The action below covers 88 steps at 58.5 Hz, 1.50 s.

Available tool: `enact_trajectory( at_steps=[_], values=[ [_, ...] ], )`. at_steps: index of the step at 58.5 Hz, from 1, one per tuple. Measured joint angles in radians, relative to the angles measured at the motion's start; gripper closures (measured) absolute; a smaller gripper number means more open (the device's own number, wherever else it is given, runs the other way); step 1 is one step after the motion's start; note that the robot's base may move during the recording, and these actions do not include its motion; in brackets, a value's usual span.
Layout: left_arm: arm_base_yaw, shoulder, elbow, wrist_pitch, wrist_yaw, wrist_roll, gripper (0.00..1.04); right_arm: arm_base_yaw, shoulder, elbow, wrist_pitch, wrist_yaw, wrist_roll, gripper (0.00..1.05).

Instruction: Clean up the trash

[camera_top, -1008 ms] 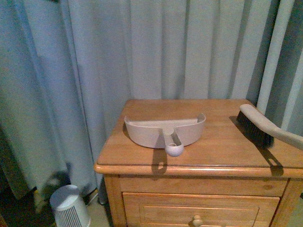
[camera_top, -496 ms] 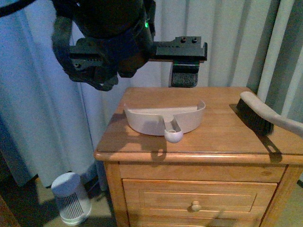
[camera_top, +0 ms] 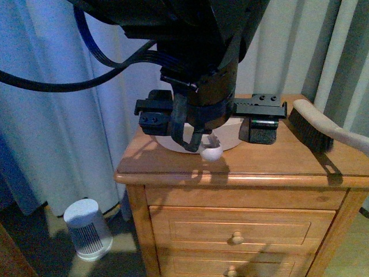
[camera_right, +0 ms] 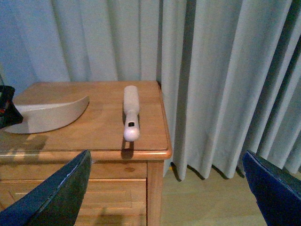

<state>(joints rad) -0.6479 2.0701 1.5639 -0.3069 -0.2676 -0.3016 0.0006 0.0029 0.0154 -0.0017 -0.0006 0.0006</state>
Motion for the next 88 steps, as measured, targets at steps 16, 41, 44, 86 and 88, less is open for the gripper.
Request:
enact_trajectory(
  at_steps=[16, 41, 44, 86, 88],
  values=[
    [0.010, 0.053, 0.035, -0.001, -0.003, 0.000, 0.08, 0.000, 0.000, 0.000, 0.000, 0.000, 0.000, 0.07],
    [0.046, 0.079, 0.036, 0.005, -0.024, 0.002, 0.08, 0.000, 0.000, 0.000, 0.000, 0.000, 0.000, 0.07],
    [0.046, 0.079, 0.034, 0.008, -0.024, 0.002, 0.08, 0.000, 0.000, 0.000, 0.000, 0.000, 0.000, 0.07],
    [0.034, 0.079, 0.000, 0.036, -0.016, 0.003, 0.41, 0.000, 0.000, 0.000, 0.000, 0.000, 0.000, 0.07],
    [0.034, 0.079, -0.002, 0.036, -0.012, 0.003, 0.46, 0.000, 0.000, 0.000, 0.000, 0.000, 0.000, 0.07]
  ],
)
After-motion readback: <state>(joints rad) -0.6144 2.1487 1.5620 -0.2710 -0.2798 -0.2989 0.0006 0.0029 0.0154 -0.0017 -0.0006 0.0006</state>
